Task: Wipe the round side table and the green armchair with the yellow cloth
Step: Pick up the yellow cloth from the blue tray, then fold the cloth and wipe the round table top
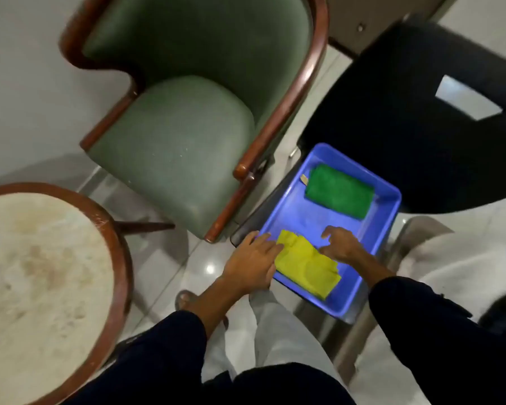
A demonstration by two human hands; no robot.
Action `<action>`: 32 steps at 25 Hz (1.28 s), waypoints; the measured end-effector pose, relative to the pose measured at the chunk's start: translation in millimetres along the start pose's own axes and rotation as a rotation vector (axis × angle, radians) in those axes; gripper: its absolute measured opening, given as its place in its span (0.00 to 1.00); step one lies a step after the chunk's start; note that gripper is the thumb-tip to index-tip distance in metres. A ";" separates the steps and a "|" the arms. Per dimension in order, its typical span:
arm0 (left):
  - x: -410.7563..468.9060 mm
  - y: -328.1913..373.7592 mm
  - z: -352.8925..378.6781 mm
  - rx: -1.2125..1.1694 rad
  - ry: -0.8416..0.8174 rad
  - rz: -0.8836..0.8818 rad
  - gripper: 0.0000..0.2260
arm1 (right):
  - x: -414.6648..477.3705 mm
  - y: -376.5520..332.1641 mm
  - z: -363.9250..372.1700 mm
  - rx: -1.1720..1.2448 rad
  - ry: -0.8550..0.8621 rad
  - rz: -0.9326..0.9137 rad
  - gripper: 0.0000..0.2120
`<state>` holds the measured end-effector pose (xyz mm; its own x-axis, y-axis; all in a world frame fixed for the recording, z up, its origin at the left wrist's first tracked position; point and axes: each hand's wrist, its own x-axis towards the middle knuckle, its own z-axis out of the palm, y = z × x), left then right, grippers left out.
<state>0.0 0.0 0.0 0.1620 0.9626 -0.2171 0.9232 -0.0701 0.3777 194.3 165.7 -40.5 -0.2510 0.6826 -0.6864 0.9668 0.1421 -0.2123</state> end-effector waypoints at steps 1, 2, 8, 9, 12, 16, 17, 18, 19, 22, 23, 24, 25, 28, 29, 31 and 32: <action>10.3 4.4 16.2 -0.019 -0.126 -0.066 0.23 | 6.5 7.2 12.5 -0.024 -0.099 0.017 0.23; 20.8 8.6 29.6 -0.050 -0.278 -0.130 0.24 | 12.0 10.6 24.1 -0.062 -0.160 0.026 0.28; 37.6 18.1 56.2 -0.139 -0.391 -0.167 0.25 | 9.1 30.9 73.4 -0.396 -0.236 0.050 0.32; 35.0 18.4 51.4 -0.155 -0.375 -0.171 0.25 | 5.6 28.9 68.5 -0.432 -0.219 0.015 0.25; 29.3 15.1 31.6 -0.184 -0.292 -0.161 0.31 | -7.7 10.0 37.3 -0.454 -0.223 -0.157 0.17; 32.3 -0.7 6.0 -0.173 -0.106 -0.173 0.47 | -37.0 -48.6 -16.9 -0.651 -0.079 -0.617 0.19; 30.4 -7.3 -0.2 -0.197 -0.088 -0.193 0.47 | -44.3 -65.7 -32.0 -0.652 -0.050 -0.721 0.21; 25.4 -15.0 -7.0 -0.249 -0.083 -0.229 0.42 | -50.1 -83.4 -46.2 -0.593 -0.039 -0.787 0.22; 15.2 -24.6 -14.8 -0.328 -0.056 -0.289 0.34 | -54.3 -105.0 -59.8 -0.457 -0.051 -0.809 0.23; -27.7 -58.3 -36.3 -0.793 0.188 -0.580 0.16 | -52.8 -173.6 -84.2 0.199 -0.119 -0.697 0.21; -46.5 -71.8 -43.2 -0.980 0.267 -0.651 0.12 | -48.9 -195.3 -80.0 0.361 -0.122 -0.679 0.21; -70.1 -90.7 -48.6 -1.132 0.332 -0.701 0.10 | -46.9 -221.5 -67.5 0.467 -0.133 -0.657 0.21; -93.6 -110.0 -52.9 -1.237 0.363 -0.742 0.11 | -45.1 -245.5 -49.7 0.532 -0.141 -0.630 0.19; -169.8 -169.8 -50.7 -1.289 0.251 -0.794 0.25 | -39.2 -319.9 28.6 0.517 -0.206 -0.571 0.14; -197.6 -191.4 -41.0 -1.238 0.235 -0.802 0.28 | -37.1 -347.3 58.6 0.451 -0.237 -0.576 0.13; -246.0 -227.0 -16.0 -1.246 0.265 -0.841 0.32 | -33.3 -399.0 108.4 0.324 -0.268 -0.601 0.12; -265.4 -243.8 -5.4 -1.299 0.303 -0.881 0.33 | -31.4 -422.9 130.8 0.258 -0.236 -0.623 0.13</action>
<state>-270.0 -237.0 -29.6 -0.4555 0.6054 -0.6528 -0.2482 0.6178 0.7461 -212.8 -9.6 -20.2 -0.7850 0.3520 -0.5098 0.6054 0.2613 -0.7519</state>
